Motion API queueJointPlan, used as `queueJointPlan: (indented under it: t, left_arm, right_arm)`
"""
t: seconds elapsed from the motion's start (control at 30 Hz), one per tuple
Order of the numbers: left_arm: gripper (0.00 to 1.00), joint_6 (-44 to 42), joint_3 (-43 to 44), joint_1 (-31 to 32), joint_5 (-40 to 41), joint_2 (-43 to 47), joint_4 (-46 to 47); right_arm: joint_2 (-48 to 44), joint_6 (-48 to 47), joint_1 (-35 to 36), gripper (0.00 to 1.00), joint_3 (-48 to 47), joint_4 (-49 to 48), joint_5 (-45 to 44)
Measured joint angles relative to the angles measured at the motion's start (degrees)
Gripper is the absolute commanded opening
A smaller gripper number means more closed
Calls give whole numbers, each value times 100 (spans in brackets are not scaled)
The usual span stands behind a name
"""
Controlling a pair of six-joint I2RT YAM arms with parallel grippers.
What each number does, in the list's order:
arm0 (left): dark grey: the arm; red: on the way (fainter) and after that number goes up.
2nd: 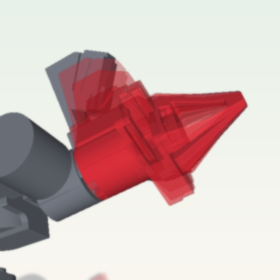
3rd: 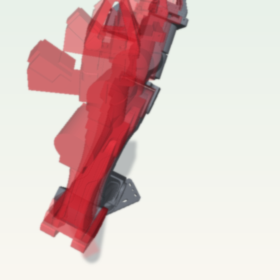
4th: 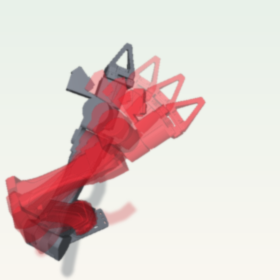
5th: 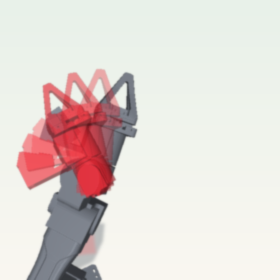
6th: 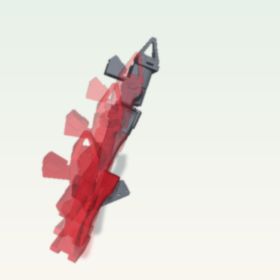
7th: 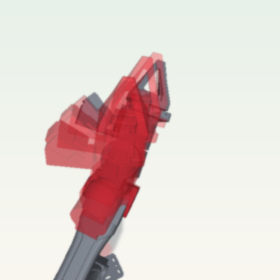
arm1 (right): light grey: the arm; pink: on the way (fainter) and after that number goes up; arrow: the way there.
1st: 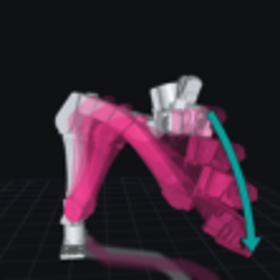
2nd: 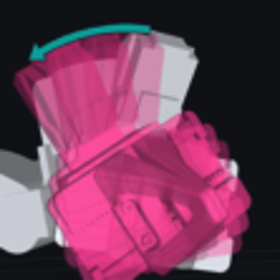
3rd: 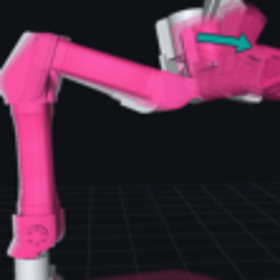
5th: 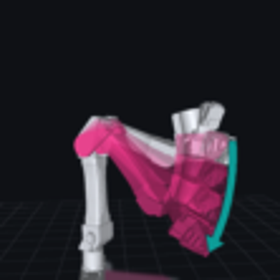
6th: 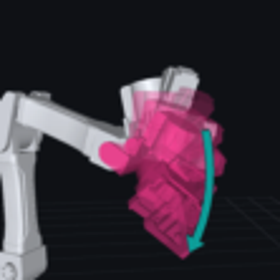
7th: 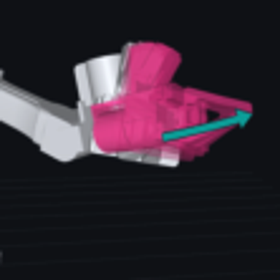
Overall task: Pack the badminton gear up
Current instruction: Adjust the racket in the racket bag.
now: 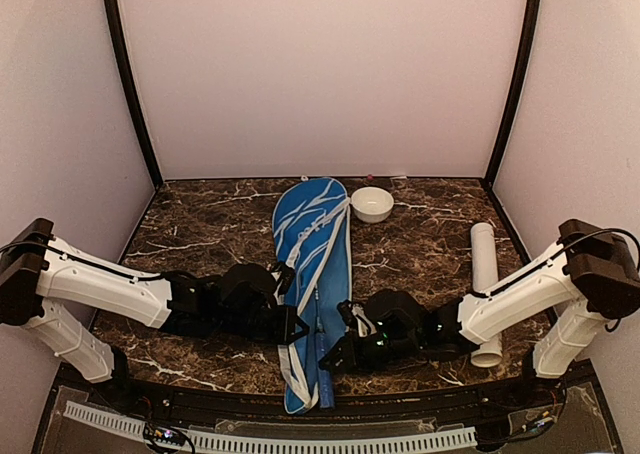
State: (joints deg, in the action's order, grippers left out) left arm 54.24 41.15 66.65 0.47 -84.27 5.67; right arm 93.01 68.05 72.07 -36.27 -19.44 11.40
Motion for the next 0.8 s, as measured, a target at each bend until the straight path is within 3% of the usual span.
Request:
queueJointPlan:
  t: [0.37, 0.8]
  left_arm:
    - [0, -131, 66, 52, 221, -109, -175]
    - [0, -136, 98, 48, 481, -144, -487]
  right_arm:
    - [-225, 101, -103, 9, -240, 144, 179]
    - [306, -35, -133, 9, -748, 422, 264]
